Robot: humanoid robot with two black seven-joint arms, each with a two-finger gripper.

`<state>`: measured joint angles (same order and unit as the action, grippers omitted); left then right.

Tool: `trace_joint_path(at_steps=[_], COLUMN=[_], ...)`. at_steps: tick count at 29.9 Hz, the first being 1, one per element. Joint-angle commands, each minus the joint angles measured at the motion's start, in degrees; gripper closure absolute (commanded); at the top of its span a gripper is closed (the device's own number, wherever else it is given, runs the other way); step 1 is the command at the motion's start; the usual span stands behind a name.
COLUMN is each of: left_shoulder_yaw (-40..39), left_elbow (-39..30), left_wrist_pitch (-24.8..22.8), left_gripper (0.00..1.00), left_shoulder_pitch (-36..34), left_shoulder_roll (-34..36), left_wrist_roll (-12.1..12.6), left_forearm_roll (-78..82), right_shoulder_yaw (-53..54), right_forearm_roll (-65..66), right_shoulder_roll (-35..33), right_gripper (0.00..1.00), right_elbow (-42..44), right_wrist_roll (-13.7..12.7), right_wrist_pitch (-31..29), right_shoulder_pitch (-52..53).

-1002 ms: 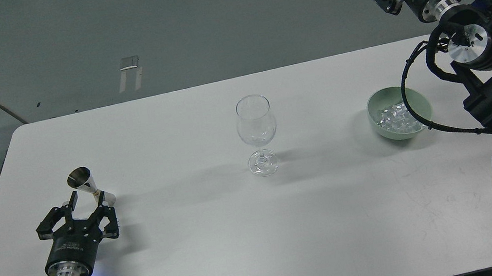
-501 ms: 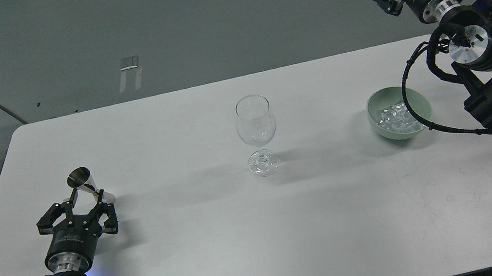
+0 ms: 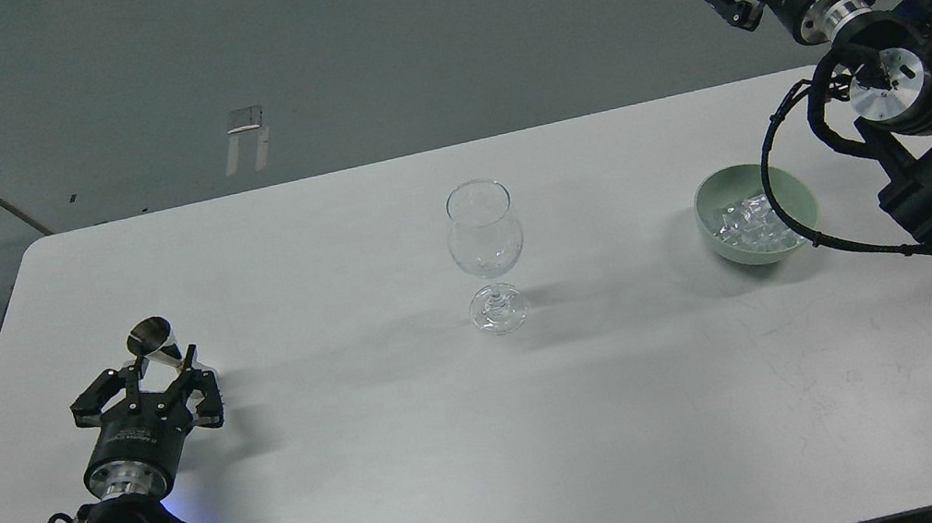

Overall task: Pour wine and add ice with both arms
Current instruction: 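Close the left gripper around the metal jigger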

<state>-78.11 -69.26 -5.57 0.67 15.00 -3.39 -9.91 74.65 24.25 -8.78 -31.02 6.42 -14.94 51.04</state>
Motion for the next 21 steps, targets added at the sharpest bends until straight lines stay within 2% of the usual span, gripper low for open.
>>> trace_joint_path(at_steps=[1, 13, 21], left_shoulder_yaw=[-0.12, -0.20, -0.20], left_elbow=[0.53, 4.75, 5.01], left_wrist_pitch=[0.82, 0.47, 0.21], left_gripper=[0.52, 0.52, 0.58], left_shoulder_pitch=[-1.02, -3.75, -4.10], left_shoulder_roll=[-0.06, -0.15, -0.06], left_wrist_roll=[0.31, 0.31, 0.31], left_forearm_roll=[-0.02, -0.02, -0.11], right_shoulder_yaw=[-0.03, -0.03, 0.06], right_forearm_roll=[0.01, 0.01, 0.10], right_shoulder_roll=[-0.01, 0.08, -0.01], right_gripper=[0.00, 0.00, 0.00], right_elbow=[0.00, 0.08, 0.08], right_wrist_roll=[0.00, 0.00, 0.00], right_wrist_pitch=[0.09, 0.08, 0.09], right_shoulder_pitch=[-0.06, -0.06, -0.33])
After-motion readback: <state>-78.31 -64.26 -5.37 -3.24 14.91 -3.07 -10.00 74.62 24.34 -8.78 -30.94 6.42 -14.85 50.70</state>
